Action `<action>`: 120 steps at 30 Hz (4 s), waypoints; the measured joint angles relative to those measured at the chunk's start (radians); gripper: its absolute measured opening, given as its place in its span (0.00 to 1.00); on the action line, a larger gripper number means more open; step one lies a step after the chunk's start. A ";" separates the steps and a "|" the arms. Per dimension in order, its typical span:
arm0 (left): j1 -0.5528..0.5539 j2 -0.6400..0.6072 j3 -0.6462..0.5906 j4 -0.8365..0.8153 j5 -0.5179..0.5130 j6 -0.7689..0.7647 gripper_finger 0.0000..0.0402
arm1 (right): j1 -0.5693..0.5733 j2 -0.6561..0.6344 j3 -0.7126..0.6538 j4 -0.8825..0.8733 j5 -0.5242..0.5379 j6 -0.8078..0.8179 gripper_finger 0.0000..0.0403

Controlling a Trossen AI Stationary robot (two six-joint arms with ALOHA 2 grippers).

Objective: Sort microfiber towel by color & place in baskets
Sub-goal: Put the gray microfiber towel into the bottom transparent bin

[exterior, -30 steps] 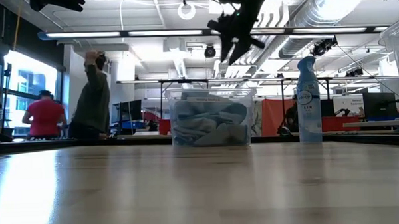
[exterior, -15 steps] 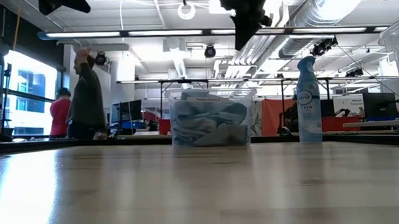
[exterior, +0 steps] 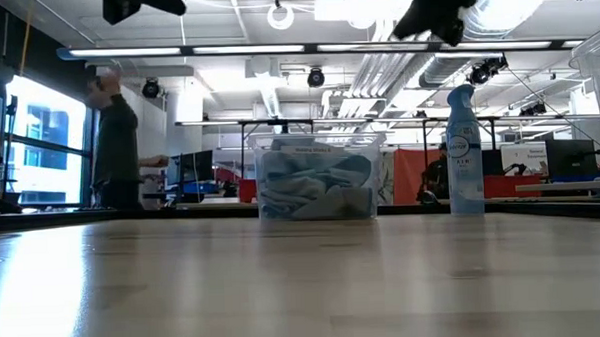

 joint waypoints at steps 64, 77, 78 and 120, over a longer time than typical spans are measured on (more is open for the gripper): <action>-0.637 0.661 0.029 -0.604 0.857 -1.373 0.27 | 0.100 -0.263 -0.195 0.069 0.010 -0.136 0.00; -0.651 0.661 -0.111 -0.410 0.854 -1.397 0.27 | 0.100 -0.263 -0.194 0.070 0.013 -0.108 0.00; -0.651 0.661 -0.122 -0.396 0.854 -1.396 0.27 | 0.100 -0.263 -0.194 0.070 0.013 -0.105 0.00; -0.587 0.239 0.489 -0.761 -0.627 -1.043 0.00 | 0.101 -0.115 -0.194 0.180 0.010 -0.119 0.00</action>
